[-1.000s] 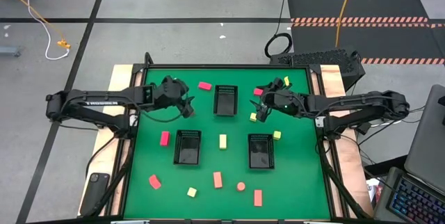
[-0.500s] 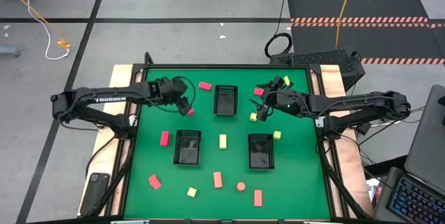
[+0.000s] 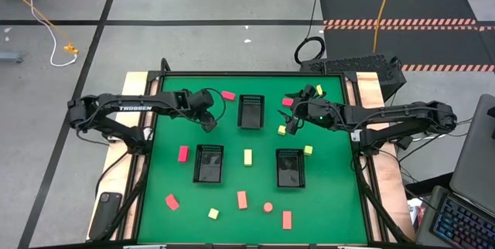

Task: Sort & place blocks by color
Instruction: Put the red block into the top black bin

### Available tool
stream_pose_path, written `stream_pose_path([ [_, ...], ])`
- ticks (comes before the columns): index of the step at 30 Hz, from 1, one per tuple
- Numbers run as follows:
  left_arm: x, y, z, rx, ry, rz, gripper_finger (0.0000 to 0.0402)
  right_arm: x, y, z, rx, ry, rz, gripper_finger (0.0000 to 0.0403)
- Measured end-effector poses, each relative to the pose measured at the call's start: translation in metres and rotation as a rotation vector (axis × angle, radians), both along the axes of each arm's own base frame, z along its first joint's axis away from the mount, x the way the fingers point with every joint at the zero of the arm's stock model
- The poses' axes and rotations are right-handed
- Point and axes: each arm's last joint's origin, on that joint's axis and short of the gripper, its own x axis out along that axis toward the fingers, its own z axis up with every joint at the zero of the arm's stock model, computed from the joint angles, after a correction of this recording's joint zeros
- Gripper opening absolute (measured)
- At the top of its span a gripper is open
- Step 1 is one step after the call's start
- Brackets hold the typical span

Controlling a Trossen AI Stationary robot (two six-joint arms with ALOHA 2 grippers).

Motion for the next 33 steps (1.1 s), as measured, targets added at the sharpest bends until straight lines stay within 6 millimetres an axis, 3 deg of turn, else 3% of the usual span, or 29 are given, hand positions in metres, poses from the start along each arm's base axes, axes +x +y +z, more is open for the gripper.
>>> stream_pose_path([
  [12,0.012,0.003,-0.029,-0.08,0.07,0.013,0.0209,0.0,0.0,0.0,0.003,-0.002,-0.002,0.0297],
  [33,0.013,-0.01,-0.028,-0.167,0.076,-0.082,0.021,0.0,0.0,-0.001,0.006,0.004,-0.003,0.0297],
])
